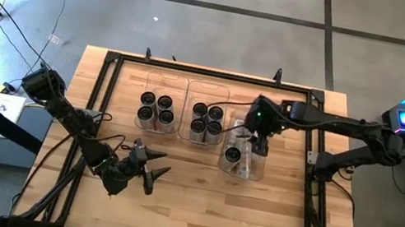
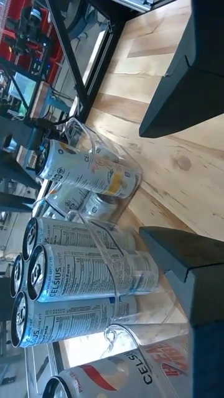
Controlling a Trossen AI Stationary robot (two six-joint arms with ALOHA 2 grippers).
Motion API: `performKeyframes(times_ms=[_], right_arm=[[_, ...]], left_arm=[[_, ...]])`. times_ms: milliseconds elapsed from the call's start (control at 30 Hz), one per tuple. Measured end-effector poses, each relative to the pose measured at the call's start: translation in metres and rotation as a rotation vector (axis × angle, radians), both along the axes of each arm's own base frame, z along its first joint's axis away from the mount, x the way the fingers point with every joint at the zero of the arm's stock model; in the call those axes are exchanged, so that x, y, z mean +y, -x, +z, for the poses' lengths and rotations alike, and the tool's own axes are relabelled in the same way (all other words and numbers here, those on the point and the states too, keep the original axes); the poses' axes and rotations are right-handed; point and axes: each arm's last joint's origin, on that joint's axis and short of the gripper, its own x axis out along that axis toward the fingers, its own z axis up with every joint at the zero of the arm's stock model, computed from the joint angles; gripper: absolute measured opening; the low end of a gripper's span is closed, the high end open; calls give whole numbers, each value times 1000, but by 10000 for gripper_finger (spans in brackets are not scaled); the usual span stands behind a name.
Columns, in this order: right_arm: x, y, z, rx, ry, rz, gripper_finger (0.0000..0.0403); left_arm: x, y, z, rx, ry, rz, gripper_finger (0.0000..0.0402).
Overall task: Sort soda cans
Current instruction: Adjust the white-yellow soda cans
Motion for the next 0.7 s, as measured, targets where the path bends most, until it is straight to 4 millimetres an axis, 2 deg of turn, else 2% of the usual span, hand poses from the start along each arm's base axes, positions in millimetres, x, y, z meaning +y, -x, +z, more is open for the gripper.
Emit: performKeyframes(times_ms=[233, 433, 700], right_arm=[[-10, -8, 2, -124, -78, 74, 222], [-17, -13, -9, -98, -155, 109, 222], [-16, -15, -23, -19, -232, 136, 222]], left_arm=[[0, 0, 0, 0, 0, 0, 241], [0, 0, 0, 3, -4, -3, 241], [0, 0, 0, 3, -6, -2, 241]])
